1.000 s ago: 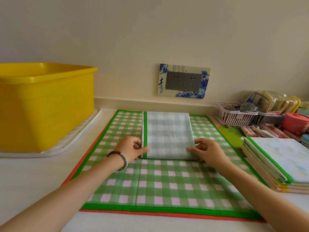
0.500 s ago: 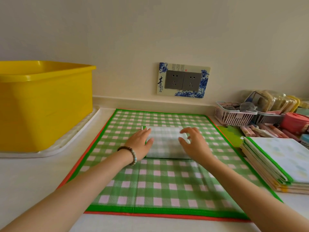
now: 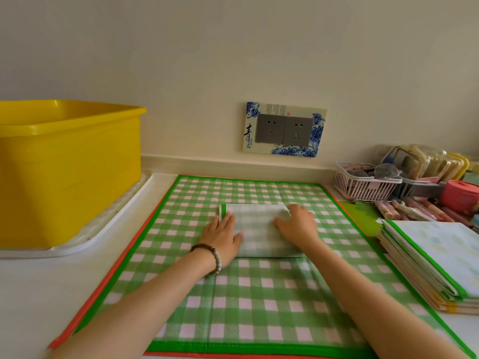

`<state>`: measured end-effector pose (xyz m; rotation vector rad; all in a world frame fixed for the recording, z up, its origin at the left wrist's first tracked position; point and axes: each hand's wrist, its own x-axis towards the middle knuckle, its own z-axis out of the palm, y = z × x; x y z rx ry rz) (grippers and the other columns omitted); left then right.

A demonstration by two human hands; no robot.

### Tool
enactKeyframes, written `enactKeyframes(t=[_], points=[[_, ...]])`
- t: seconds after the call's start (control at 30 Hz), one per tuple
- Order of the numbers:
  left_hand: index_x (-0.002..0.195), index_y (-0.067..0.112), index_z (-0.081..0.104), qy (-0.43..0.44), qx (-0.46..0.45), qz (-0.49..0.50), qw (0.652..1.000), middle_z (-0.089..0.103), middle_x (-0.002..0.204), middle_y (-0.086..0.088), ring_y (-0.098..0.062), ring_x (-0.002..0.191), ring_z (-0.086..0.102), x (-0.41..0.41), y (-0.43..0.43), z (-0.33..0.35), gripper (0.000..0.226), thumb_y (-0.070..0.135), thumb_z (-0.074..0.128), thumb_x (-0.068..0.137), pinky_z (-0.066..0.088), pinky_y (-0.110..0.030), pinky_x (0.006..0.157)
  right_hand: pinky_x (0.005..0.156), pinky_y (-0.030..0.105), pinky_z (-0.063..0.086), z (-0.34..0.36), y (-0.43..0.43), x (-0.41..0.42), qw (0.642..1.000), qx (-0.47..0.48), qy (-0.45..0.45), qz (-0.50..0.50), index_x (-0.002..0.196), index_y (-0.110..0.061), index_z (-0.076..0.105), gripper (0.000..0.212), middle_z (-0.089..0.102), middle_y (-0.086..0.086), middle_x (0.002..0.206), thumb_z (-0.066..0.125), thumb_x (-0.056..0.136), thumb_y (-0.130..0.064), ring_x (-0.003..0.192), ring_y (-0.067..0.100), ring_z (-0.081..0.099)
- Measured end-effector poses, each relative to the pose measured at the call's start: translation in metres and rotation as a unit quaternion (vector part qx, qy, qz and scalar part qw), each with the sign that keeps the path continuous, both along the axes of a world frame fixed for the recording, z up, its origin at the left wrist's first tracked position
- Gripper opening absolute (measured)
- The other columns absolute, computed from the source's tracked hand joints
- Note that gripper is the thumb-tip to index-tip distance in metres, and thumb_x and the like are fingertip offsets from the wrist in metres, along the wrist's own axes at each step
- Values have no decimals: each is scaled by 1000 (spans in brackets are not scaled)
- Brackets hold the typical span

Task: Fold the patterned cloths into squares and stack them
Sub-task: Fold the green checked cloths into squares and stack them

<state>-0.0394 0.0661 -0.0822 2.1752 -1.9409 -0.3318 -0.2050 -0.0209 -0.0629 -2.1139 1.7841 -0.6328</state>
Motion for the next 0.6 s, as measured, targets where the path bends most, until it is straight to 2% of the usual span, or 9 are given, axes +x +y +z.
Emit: enactKeyframes(t=[0.1, 0.23, 0.4, 0.47, 0.5, 0.6], points=[[150, 15, -4, -5, 4, -1, 1000, -10, 158, -1, -24, 145, -7, 0, 0, 0, 59, 41, 15, 101, 2, -38, 119, 94, 35, 46, 1, -11, -11, 993, 78, -84, -17, 134, -6, 46, 61, 56, 9, 129, 63, 86, -39, 116, 26, 53], [150, 15, -4, -10, 5, 0, 1000, -9, 158, -1, -24, 145, -7, -1, 0, 1, 60, 42, 16, 101, 2, -37, 119, 81, 28, 45, 6, -19, -13, 981, 114, -156, -20, 128, -4, 54, 54, 60, 9, 125, 69, 84, -31, 108, 25, 58], [150, 14, -3, -24, 12, 3, 1000, -9, 158, -2, -24, 145, -6, -2, -1, 0, 60, 41, 15, 101, 2, -37, 119, 74, 33, 52, 14, -26, -14, 983, 124, -132, -25, 109, 1, 67, 41, 69, 15, 103, 72, 81, -29, 77, 24, 61], [150, 14, -3, -28, 13, 4, 1000, -9, 158, -2, -24, 145, -6, -2, -1, 0, 60, 41, 14, 101, 2, -37, 119, 63, 30, 51, 19, -28, -13, 980, 151, -120, -43, 91, 3, 64, 39, 67, 12, 80, 73, 79, -33, 61, 19, 54], [150, 14, -3, -28, 13, 5, 1000, -9, 158, -2, -24, 145, -6, -2, -2, 0, 60, 41, 14, 101, 2, -37, 119, 55, 27, 47, 22, -29, -13, 977, 167, -119, -57, 81, -1, 56, 38, 60, 7, 70, 74, 78, -35, 56, 15, 49], [150, 14, -2, -14, -1, 7, 1000, -8, 158, -2, -23, 146, -5, -2, 0, 0, 59, 41, 16, 101, 3, -36, 119, 46, 23, 36, 27, -29, -15, 968, 192, -141, -78, 77, -7, 47, 39, 51, 3, 64, 73, 79, -35, 55, 13, 45]])
